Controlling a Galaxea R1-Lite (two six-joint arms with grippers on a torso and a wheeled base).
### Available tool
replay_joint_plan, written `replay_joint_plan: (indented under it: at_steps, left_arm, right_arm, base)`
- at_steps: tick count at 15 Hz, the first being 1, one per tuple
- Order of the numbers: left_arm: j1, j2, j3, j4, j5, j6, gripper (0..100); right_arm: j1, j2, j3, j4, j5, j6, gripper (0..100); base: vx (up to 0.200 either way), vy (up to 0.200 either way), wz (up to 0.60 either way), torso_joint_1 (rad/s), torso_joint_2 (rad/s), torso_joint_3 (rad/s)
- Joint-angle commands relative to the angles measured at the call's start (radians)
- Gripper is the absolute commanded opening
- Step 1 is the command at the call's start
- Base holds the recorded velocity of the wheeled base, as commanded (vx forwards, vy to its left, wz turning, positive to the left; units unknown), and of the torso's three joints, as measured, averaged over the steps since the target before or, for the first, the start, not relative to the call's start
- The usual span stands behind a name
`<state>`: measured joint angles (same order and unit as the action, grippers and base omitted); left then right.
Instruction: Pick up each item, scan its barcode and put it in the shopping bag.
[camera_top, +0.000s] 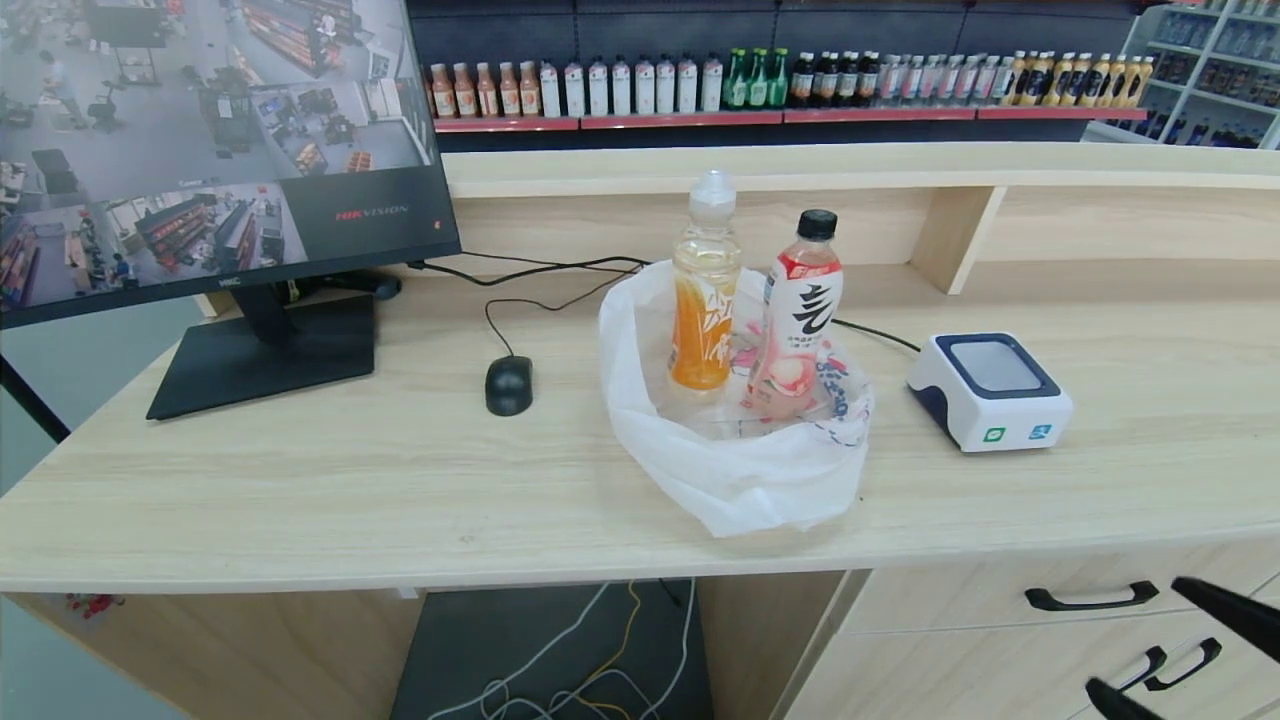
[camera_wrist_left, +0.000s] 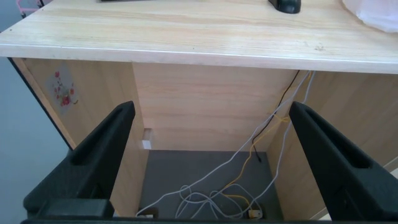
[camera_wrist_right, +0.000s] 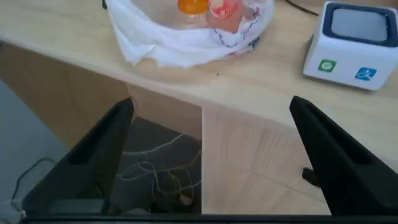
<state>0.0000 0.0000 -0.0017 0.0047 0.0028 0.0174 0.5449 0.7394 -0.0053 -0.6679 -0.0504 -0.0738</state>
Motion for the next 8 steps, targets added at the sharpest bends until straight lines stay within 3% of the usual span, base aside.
replay_joint_plan:
  at_steps: [1, 3, 8]
  left_arm:
    - [0.000, 0.000, 0.000, 0.000, 0.000, 0.001, 100]
    - [0.000, 0.000, 0.000, 0.000, 0.000, -0.001, 100]
    - [0.000, 0.000, 0.000, 0.000, 0.000, -0.001, 100]
  right_arm:
    - [0.026, -0.431, -0.012, 0.421, 0.089, -0.043, 100]
    - [0.027, -0.526, -0.019, 0.553, 0.092, -0.043, 100]
    - [-0.008, -0.626, -0.012, 0.665, 0.087, -0.043, 100]
  base:
    - [0.000, 0.000, 0.00, 0.000, 0.00, 0.000]
    - [0.000, 0.000, 0.00, 0.000, 0.00, 0.000]
    - [0.000, 0.000, 0.00, 0.000, 0.00, 0.000]
